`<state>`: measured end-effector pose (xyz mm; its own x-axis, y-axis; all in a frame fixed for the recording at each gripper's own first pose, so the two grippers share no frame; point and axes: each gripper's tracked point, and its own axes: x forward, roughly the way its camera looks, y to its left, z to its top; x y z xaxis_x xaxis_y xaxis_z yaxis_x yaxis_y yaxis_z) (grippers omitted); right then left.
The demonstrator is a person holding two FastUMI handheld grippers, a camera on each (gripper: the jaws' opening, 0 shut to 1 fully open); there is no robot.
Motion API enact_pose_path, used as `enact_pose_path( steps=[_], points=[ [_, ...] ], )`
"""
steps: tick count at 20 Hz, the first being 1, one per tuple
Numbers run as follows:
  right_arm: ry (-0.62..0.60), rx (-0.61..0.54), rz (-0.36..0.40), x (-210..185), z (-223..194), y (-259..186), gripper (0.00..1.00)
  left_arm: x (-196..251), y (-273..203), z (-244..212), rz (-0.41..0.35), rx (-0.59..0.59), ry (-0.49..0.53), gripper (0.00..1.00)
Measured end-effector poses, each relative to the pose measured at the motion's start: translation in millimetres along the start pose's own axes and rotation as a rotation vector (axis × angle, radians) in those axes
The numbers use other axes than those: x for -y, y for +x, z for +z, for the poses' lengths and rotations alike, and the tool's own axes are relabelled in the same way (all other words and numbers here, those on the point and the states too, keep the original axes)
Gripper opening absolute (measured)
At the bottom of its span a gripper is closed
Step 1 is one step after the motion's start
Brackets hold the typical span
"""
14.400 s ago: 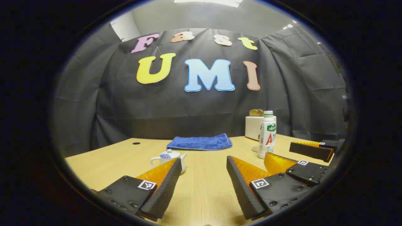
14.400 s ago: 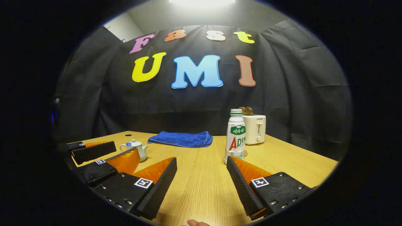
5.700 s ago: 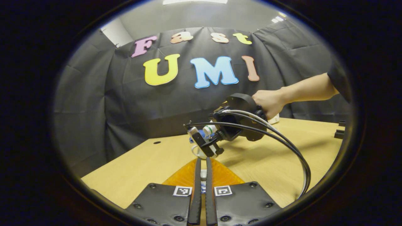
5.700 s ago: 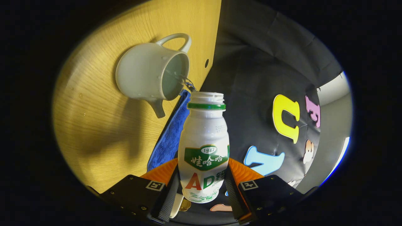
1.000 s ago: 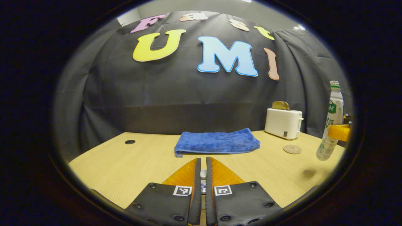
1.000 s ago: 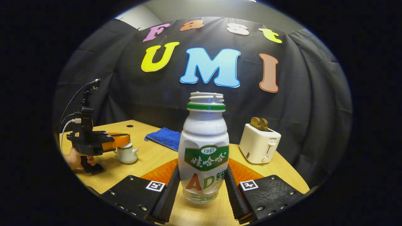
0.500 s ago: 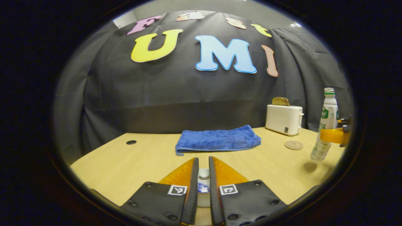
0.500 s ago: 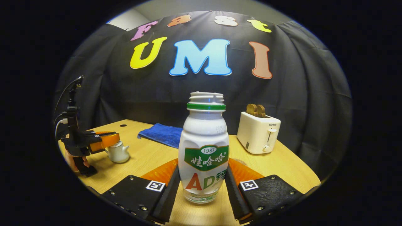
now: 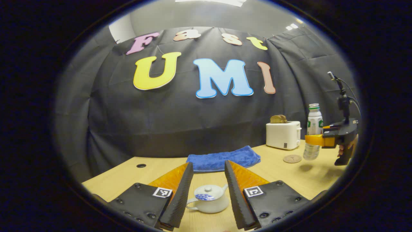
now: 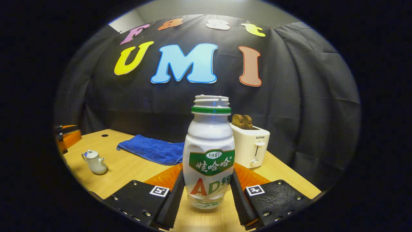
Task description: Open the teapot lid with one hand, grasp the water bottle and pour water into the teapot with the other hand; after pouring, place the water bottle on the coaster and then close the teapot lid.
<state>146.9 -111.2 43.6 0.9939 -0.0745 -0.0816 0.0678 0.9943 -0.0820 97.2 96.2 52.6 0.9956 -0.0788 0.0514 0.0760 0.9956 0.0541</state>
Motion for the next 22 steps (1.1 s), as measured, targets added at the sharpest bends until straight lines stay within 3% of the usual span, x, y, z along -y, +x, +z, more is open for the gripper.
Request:
enact_pose_path(
  steps=[2, 3, 5, 8, 11, 22],
  points=[
    [0.022, -0.005, -0.017, 8.8, 3.7, 16.4, 0.72, 11.8, -18.4, 7.9, -0.039, 0.024, -0.037, 0.8],
    [0.034, -0.012, -0.031, 14.8, 5.0, 26.1, 0.71, 16.2, -27.2, 9.9, -0.054, 0.025, -0.051, 0.9],
    [0.068, -0.019, -0.036, 20.9, 5.7, 46.7, 0.71, 18.1, -39.0, 6.9, -0.068, 0.023, -0.065, 1.0],
    [0.052, -0.045, -0.052, 27.1, 2.4, 76.2, 0.71, 8.4, -47.3, -2.7, -0.05, -0.005, -0.03, 1.0],
    [0.039, -0.076, -0.039, 20.5, -12.7, 92.5, 0.71, 2.1, -49.4, -11.1, -0.05, -0.025, -0.075, 1.0],
    [0.071, -0.105, -0.056, 24.9, -41.0, 105.5, 0.71, -7.4, -50.9, -12.9, -0.01, -0.03, -0.063, 1.0]
  ],
)
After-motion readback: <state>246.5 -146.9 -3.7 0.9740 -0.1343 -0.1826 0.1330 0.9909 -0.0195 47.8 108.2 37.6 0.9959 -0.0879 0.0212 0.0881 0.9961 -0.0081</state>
